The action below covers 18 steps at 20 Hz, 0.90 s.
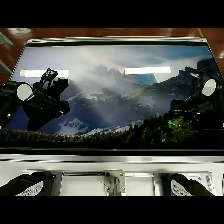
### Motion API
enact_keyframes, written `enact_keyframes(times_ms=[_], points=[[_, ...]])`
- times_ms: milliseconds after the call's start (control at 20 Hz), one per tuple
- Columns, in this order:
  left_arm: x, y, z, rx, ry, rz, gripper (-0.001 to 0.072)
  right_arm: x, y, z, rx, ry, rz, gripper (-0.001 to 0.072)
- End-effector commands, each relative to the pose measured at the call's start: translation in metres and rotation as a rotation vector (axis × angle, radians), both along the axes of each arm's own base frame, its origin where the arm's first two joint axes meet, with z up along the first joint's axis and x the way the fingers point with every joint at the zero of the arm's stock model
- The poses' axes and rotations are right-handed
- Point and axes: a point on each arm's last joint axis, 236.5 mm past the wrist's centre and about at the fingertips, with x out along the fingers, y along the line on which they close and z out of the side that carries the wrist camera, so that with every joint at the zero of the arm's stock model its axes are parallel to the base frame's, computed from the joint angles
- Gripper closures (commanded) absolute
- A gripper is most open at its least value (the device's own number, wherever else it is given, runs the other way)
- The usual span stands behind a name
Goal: Fold the shirts.
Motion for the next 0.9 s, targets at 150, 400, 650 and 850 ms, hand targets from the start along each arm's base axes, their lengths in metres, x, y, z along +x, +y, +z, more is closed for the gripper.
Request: enact_keyframes(times_ms=[150,400,650,850], points=[[0.0,0.001,0.0,0.0,0.0,0.001,0.012,0.0,0.0,0.0,0.0,0.0,0.001,0.0044],[0.0,0.001,0.0,0.0,0.0,0.001,0.012,0.0,0.0,0.0,0.0,0.0,0.001,0.0044],[0.0,0.001,0.0,0.0,0.0,0.001,0.012,0.001,0.001,0.0,0.005,-0.004,-0.004,0.0044],[0.021,-0.005,0.006,-0.021,-0.088,0.008,0.012,0.006,0.005,0.001,0.027,-0.024,-0.021,0.0044]])
